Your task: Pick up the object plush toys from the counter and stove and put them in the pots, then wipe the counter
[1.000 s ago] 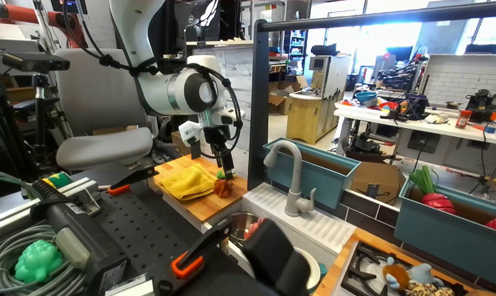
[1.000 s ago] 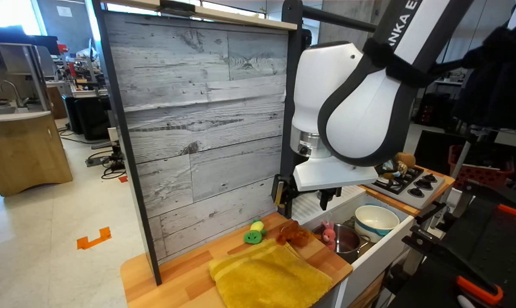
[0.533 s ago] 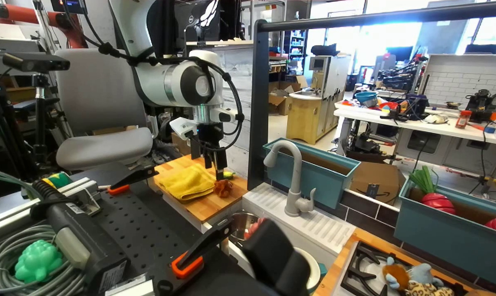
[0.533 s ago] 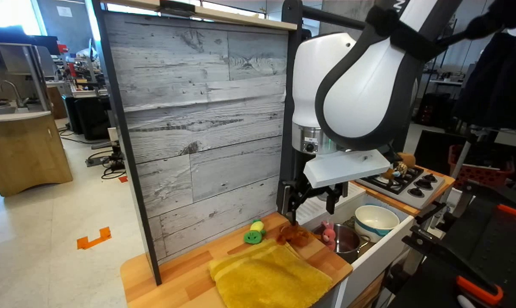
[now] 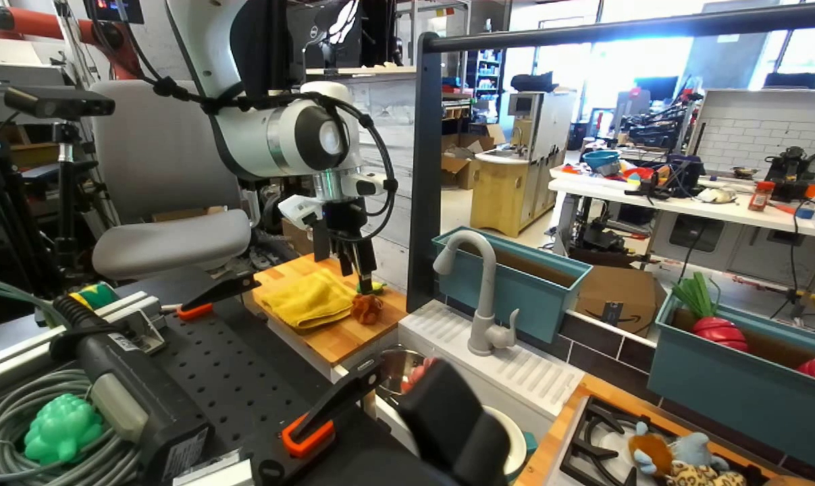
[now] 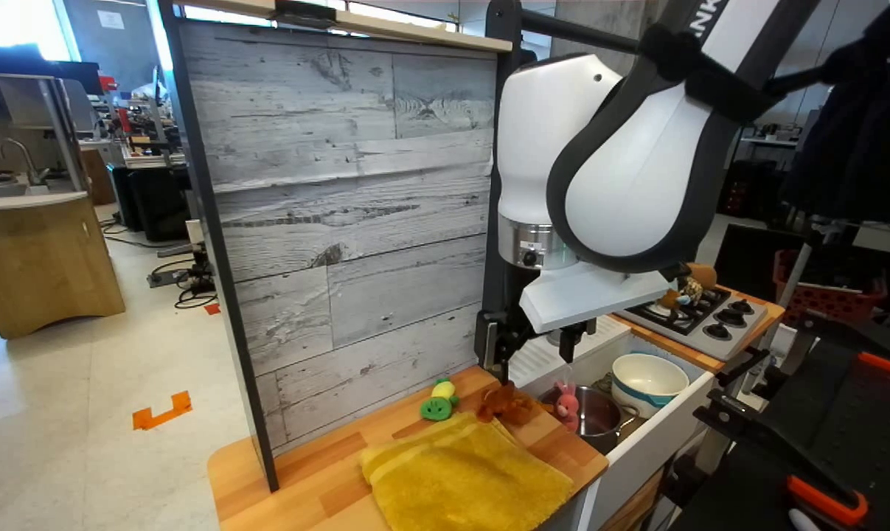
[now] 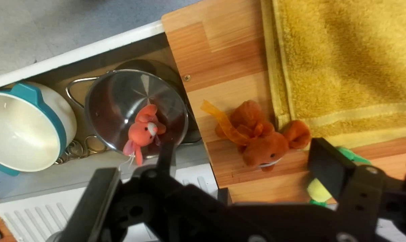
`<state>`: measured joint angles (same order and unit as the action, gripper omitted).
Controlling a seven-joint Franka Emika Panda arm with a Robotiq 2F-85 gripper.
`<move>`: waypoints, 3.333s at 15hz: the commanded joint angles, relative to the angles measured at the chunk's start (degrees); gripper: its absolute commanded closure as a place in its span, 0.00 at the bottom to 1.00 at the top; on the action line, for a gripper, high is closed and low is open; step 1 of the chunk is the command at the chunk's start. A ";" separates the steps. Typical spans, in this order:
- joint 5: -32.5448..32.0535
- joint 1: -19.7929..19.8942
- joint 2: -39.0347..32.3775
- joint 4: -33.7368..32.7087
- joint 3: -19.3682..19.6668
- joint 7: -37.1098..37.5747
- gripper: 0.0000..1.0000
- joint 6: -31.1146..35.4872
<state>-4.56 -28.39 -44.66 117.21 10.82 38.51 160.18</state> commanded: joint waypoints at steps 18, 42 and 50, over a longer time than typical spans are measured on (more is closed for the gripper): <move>1.04 6.87 -12.16 -17.38 -7.27 -15.14 0.94 -8.96; 3.27 4.63 3.67 11.03 5.25 -12.42 0.24 11.97; 9.20 -6.07 2.61 11.82 8.57 -10.84 0.00 20.44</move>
<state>1.66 -34.82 -42.76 129.18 22.07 28.81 176.95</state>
